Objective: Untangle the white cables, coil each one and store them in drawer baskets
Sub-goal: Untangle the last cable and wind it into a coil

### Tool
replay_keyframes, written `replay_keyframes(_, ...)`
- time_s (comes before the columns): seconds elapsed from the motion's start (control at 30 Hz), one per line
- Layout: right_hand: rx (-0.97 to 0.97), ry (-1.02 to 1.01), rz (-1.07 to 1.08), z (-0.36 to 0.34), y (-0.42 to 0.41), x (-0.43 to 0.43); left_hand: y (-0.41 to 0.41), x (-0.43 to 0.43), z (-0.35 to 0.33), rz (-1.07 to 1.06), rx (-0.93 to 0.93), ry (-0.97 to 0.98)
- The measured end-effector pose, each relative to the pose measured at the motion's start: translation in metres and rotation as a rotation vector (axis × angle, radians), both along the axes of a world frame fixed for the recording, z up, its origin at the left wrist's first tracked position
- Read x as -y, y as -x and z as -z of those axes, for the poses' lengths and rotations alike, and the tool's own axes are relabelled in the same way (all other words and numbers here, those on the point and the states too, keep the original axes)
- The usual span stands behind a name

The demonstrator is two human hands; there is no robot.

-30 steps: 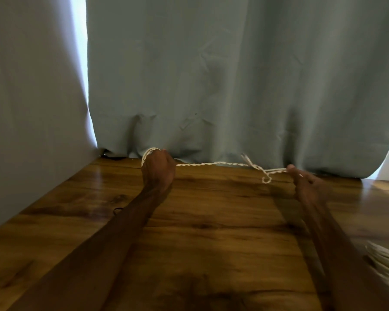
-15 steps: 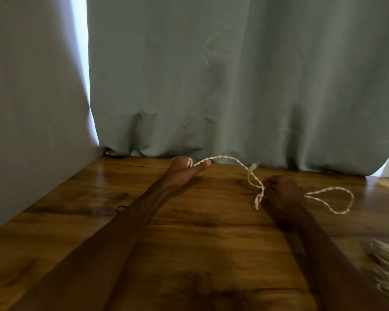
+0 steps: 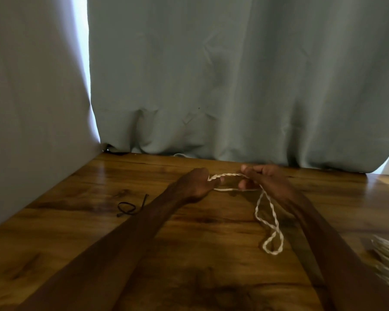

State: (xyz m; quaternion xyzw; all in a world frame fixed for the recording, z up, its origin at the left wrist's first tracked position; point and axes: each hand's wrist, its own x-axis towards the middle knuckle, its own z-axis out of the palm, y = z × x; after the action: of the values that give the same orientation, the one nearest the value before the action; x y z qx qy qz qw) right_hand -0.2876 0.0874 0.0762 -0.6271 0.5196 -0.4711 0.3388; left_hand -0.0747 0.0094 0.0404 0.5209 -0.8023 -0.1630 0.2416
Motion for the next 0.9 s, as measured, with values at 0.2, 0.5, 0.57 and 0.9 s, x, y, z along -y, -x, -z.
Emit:
replay_keyframes(0.2, 0.076, 0.038, 0.024, -0.004, 0.006, -0.002, 0.003, 0.001, -0.007, 0.075, -0.092, -0.125)
replay_keyframes(0.5, 0.112, -0.252, -0.200, -0.013, -0.005, -0.013, 0.005, 0.001, 0.000, 0.037, -0.008, -0.068)
replay_keyframes(0.57, 0.209, -0.283, -0.138, -0.009, 0.000, -0.004, 0.006, -0.001, -0.006, 0.031, -0.055, -0.079)
replay_keyframes(0.9, -0.412, 0.277, 0.247, 0.018, 0.008, 0.022, 0.016, -0.016, -0.035, 0.614, -0.612, -0.939)
